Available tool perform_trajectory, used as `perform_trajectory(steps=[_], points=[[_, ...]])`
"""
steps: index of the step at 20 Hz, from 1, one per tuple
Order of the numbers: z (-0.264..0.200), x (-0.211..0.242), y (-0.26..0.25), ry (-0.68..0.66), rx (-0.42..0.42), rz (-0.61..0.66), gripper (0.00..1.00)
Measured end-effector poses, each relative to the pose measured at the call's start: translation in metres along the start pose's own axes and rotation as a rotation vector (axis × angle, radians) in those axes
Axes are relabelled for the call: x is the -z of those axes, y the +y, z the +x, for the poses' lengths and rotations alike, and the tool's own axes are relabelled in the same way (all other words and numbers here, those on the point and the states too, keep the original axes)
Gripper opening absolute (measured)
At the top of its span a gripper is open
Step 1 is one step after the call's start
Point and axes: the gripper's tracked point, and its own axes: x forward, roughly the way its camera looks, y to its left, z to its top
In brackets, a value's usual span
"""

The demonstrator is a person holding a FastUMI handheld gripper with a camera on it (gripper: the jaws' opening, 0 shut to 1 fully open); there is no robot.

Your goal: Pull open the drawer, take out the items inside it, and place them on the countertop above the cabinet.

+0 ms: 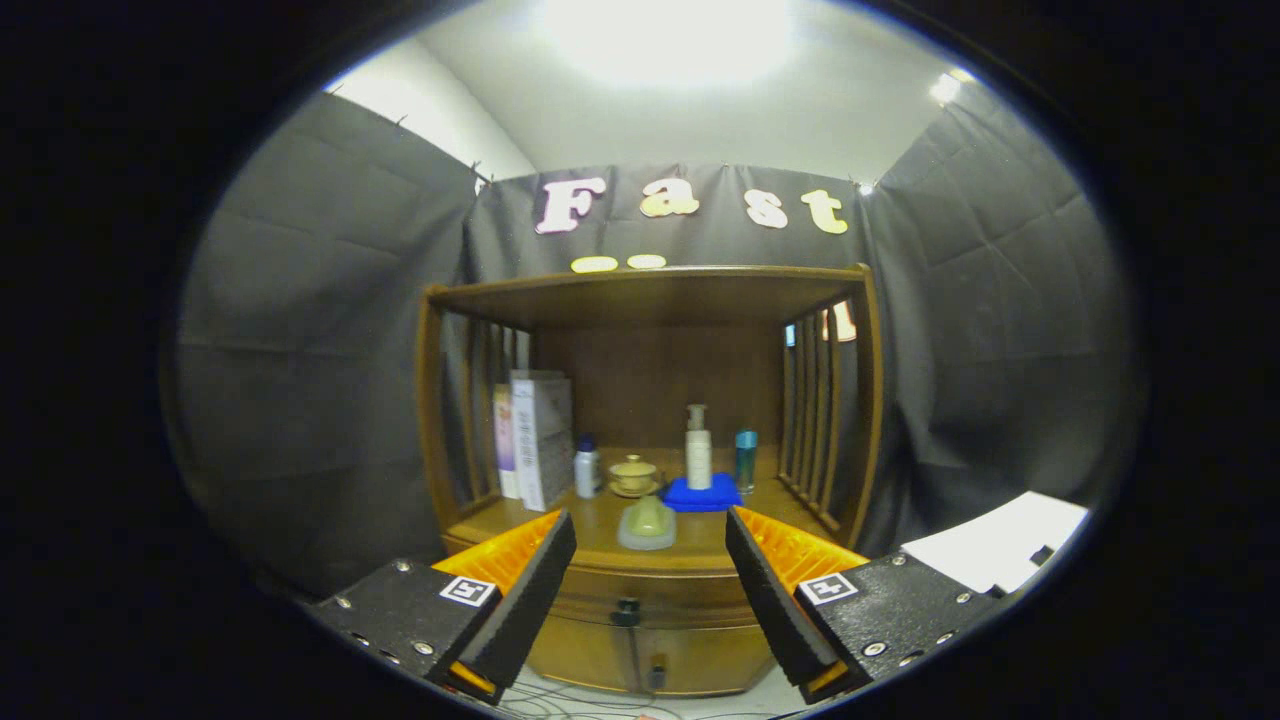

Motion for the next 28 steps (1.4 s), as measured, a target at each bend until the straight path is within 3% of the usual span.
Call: perform_trajectory(steps=[5, 9, 14, 20, 28], points=[[-0.017, -0.011, -0.021, -0.011, 0.114, -0.064, 0.94], [-0.024, -0.017, -0.016, -0.021, 0.101, -0.087, 0.94], [-0.027, -0.001, -0.019, 0.044, 0.090, -0.017, 0.94], [-0.024, 0.003, -0.046, 0.050, 0.140, -0.050, 0.95], [-0.026, -0.005, -0.064, 0.014, 0.154, 0.035, 0.94]])
